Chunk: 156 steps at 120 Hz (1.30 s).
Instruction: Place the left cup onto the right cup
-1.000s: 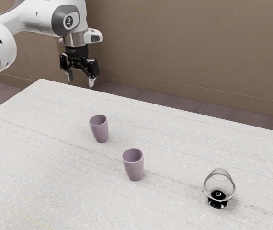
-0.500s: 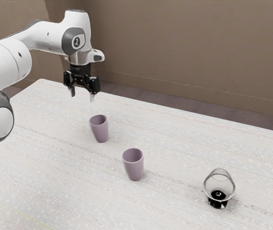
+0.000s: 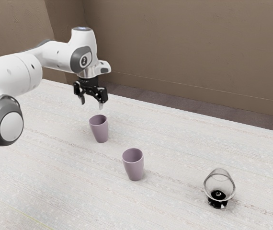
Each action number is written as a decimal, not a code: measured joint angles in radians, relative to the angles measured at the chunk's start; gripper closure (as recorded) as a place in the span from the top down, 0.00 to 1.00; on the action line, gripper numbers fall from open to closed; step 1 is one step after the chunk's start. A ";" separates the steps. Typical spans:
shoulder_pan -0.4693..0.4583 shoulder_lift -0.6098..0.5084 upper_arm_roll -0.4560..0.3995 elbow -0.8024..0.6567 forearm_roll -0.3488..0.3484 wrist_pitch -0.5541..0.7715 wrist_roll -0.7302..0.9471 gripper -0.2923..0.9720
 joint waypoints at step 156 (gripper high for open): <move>-0.004 -0.018 0.000 -0.144 0.014 0.167 -0.022 0.17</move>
